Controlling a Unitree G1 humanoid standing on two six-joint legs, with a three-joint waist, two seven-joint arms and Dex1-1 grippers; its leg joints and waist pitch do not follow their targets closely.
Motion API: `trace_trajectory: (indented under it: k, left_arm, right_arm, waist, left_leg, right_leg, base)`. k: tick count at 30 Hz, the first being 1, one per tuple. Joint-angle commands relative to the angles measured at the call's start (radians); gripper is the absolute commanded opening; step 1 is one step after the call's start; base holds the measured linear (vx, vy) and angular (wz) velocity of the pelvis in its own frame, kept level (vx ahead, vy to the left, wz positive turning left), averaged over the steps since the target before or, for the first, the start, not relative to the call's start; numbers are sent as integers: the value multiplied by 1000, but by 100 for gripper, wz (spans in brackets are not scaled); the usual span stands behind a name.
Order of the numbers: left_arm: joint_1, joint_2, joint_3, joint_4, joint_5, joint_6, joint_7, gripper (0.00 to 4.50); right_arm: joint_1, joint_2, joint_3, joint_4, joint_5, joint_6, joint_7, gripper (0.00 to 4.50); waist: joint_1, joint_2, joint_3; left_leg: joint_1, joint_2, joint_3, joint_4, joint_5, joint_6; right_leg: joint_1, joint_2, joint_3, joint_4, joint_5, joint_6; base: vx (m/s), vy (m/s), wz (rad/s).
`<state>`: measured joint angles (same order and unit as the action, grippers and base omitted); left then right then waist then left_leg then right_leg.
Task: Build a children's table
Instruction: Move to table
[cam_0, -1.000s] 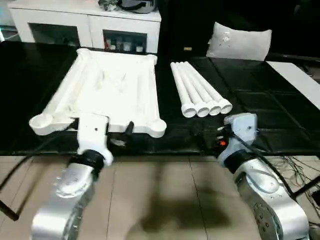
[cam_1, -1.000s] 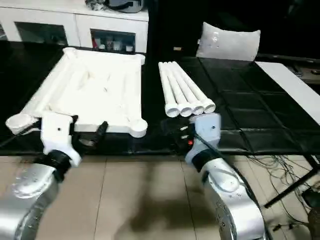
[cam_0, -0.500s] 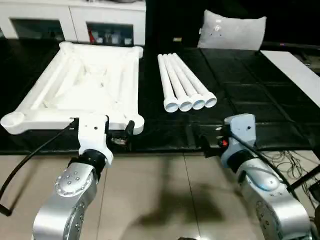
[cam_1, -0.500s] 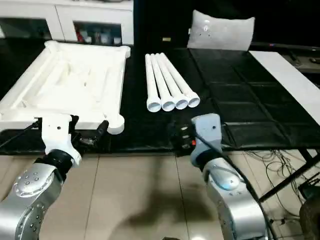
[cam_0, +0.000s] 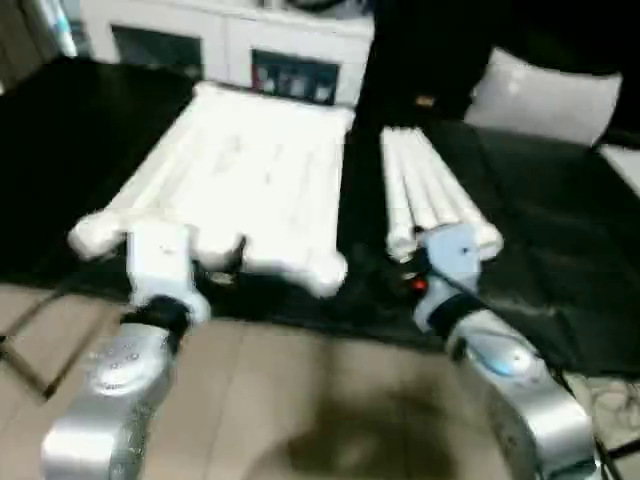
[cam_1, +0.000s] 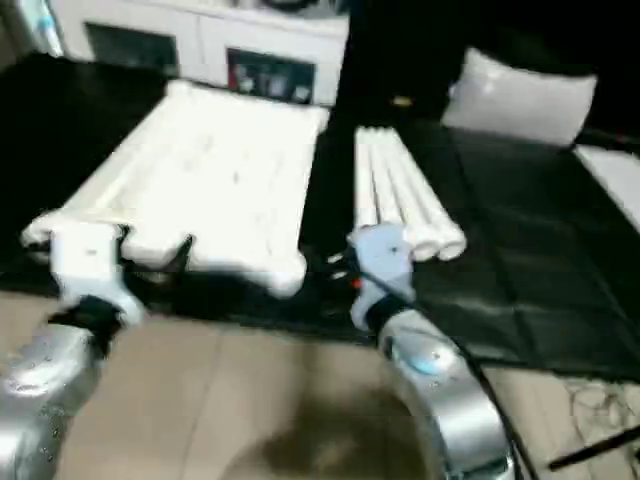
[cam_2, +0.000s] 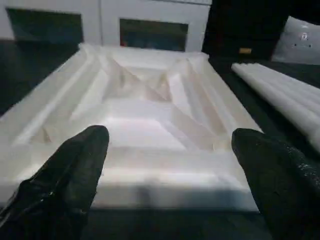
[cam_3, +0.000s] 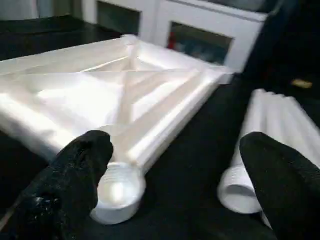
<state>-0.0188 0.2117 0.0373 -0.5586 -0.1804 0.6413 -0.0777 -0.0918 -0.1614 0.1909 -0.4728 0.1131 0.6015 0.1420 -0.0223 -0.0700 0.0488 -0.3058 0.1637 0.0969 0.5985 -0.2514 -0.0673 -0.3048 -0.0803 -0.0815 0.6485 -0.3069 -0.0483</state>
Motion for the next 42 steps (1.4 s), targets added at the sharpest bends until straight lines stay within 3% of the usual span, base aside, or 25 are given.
trace_trajectory:
  k: [1, 2, 3, 5, 6, 7, 8, 9, 11, 12, 13, 14, 16, 19, 20, 22, 25, 26, 27, 28, 29, 31, 33, 35, 42]
  left_arm:
    - [-14, -6, -41, -6, -5, -6, -22, 444]
    - [-14, -3, -39, -5, -7, -6, -26, 444]
    - [-13, -3, -37, -5, -8, -7, -28, 444]
    - [-10, 3, -36, -4, -6, -9, -31, 444]
    - [-8, 6, -35, -3, -8, -10, -37, 444]
    - [-7, 9, -34, -3, -9, -10, -40, 444]
    - [-6, 15, -32, -3, -10, -8, -45, 444]
    - [-7, 18, -29, -2, -13, -8, -50, 444]
    - [-12, 28, -28, 0, -9, -9, -59, 444]
    - [-14, 29, -27, 0, -8, -9, -61, 444]
    - [-15, 28, -25, 1, -11, -10, -64, 444]
    - [-16, 29, -24, 1, -13, -11, -67, 444]
    - [-14, 35, -29, 2, -21, -12, -78, 444]
    - [-5, 48, -42, -3, -22, -10, -87, 444]
    - [3, 48, -48, -6, -18, -14, -92, 444]
    - [7, 47, -52, -9, -20, -12, -98, 444]
    - [8, 61, -62, -10, -18, -12, -120, 444]
    - [2, 78, -71, -11, -37, 3, -148, 444]
    - [0, 81, -73, -11, -41, 5, -154, 444]
    - [-6, 101, -80, -8, -56, 1, -188, 444]
    - [-9, 107, -82, -4, -67, 4, -205, 444]
    - [-16, 134, -93, 10, -80, 10, -248, 444]
    - [-34, 188, -112, 39, -101, 22, -335, 444]
    - [-49, 224, -118, 67, -124, 26, -405, 444]
    - [-83, 361, -167, 157, -140, -69, -639, 383]
  right_arm:
    - [12, -21, -30, 7, -15, -13, -1, 450]
    - [17, -29, -25, 6, -23, -28, 7, 450]
    - [21, -28, -25, 3, -22, -32, 11, 450]
    - [27, -27, -22, -2, -19, -36, 14, 450]
    - [32, -25, -19, -5, -16, -43, 17, 450]
    - [34, -23, -18, -7, -15, -46, 19, 450]
    - [37, -21, -15, -12, -14, -50, 20, 450]
    - [40, -18, -14, -13, -11, -56, 21, 450]
    - [45, -18, -11, -12, -10, -70, 23, 450]
    - [45, -21, -9, -12, -12, -72, 23, 450]
    - [46, -21, -8, -11, -13, -76, 24, 450]
    - [46, -22, -7, -8, -14, -80, 25, 450]
    - [42, -23, -10, -5, -17, -81, 30, 450]
    - [40, -21, -17, -4, -21, -78, 35, 450]
    - [43, -27, -20, -1, -15, -86, 39, 450]
    - [45, -33, -21, -1, -11, -87, 43, 450]
    - [48, -41, -17, 2, 2, -91, 58, 450]
    - [46, -42, -19, 2, 10, -96, 72, 450]
    - [45, -42, -19, 3, 12, -97, 75, 450]
    - [43, -54, -13, 8, 22, -123, 114, 450]
    - [42, -68, -8, 10, 28, -140, 144, 450]
    - [43, -92, -1, 15, 22, -143, 169, 450]
    - [48, -133, -5, 11, 39, -95, 201, 450]
    - [54, -172, -15, -2, 87, -50, 263, 450]
    - [46, -276, -19, -1, 129, -56, 404, 450]
  waist:
    - [-1, 8, -43]
    - [40, 5, -42]
    - [55, -10, -63]
    - [61, 25, -67]
    - [58, 44, -68]
    - [11, 71, -75]
    - [-28, 68, -93]
    - [-32, 66, -95]
    - [-18, 43, -61]
    - [-17, 22, -62]
    - [10, -50, -74]
    - [49, -30, -66]
    - [58, -33, -53]
    - [59, 43, -22]
    - [14, 67, -6]
    - [-7, 91, -53]
    - [-15, 75, -40]
    - [-21, 48, -39]
    - [-19, 41, -40]
    - [18, -7, -44]
    - [38, 3, -40]
    - [54, 10, -60]
    - [41, 73, -70]
    - [41, 84, -77]
    - [46, 84, -30]
  left_leg:
    - [20, 19, 10, -47, -36, 350]
    - [-92, -30, 35, 19, -11, 292]
    - [-149, -21, 22, 75, 38, 226]
    - [-154, -2, 14, 22, 115, 156]
    - [-115, 9, 17, -14, 146, 143]
    - [16, 47, -49, -40, 283, 248]
    - [176, 129, -147, -35, 363, 496]
    - [185, 168, -179, -39, 435, 573]
    - [85, 93, -81, -72, 331, 542]
    - [83, 54, -52, -58, 253, 487]
    - [-19, -61, 24, 13, 24, 358]
    - [-84, -66, -2, 127, -91, 246]
    - [-114, -47, -14, 151, -10, 91]
    - [-63, 26, -9, 14, 20, 82]
    - [-38, 68, -50, -86, -241, 49]
    - [94, 127, -150, -109, -390, 127]
    - [60, 103, -103, -109, -243, 334]
    - [49, 73, -57, -105, -273, 325]
    - [34, 45, -36, -93, -293, 297]
    - [-34, -32, 16, -15, -281, 228]
    - [-54, -41, 10, 58, -191, 204]
    - [-117, -12, -27, 46, 140, 100]
    - [-74, 12, -33, -17, 461, 68]
    - [-15, 25, -39, 5, 588, 40]
    - [-40, 39, -17, -65, -162, -14]
  right_leg:
    - [7, -53, 61, -95, 120, -77]
    - [116, -106, 142, -144, 93, -136]
    - [172, -118, 164, -144, 100, -162]
    - [169, -55, 104, -114, 236, -155]
    - [142, -16, 66, -107, 245, -125]
    - [55, 55, 1, -29, 202, -38]
    - [-114, 20, 3, 47, -17, 24]
    - [-142, -3, 14, 79, -98, 68]
    - [-136, -14, 25, 69, 42, 79]
    - [-121, -19, 45, 8, 111, 41]
    - [17, -54, 138, -94, 34, 22]
    - [92, -181, 236, -143, -123, -65]
    - [90, -142, 184, -136, -168, -160]
    - [57, -105, 71, -187, -411, -227]
    - [36, 3, 17, -109, -344, -131]
    - [-57, 28, 16, 41, -120, -25]
    - [-99, 10, 16, 71, 24, 71]
    - [-89, -8, 30, 12, 72, 42]
    - [-67, -27, 50, -33, 77, 26]
    - [14, -83, 137, -133, -189, 21]
    - [45, -165, 196, -167, -334, -19]
    - [75, -131, 171, -102, 19, -136]
    - [20, -16, 83, -17, 559, -118]
    - [-26, -7, 84, -24, 598, -112]
    - [3, -50, 100, -87, 4, -160]
  base:
    - [167, -13, 7]
    - [186, -21, 5]
    - [185, -10, -5]
    - [209, 5, -12]
    - [180, -7, -14]
    - [102, -17, -7]
    - [249, -62, 0]
    - [215, -70, 0]
    - [158, -54, -8]
    - [103, -51, -7]
    - [103, -51, -7]
    - [117, -69, 3]
    - [99, -53, -6]
    - [102, 8, -6]
    - [96, 94, -8]
    - [143, 94, 0]
    - [139, 26, 4]
    - [106, -3, -1]
    - [82, -77, -3]
    - [82, -77, -3]
    - [89, -93, -11]
    - [122, -33, -14]
    - [108, -8, -8]
    - [109, 15, -2]
    - [11, 9, 3]
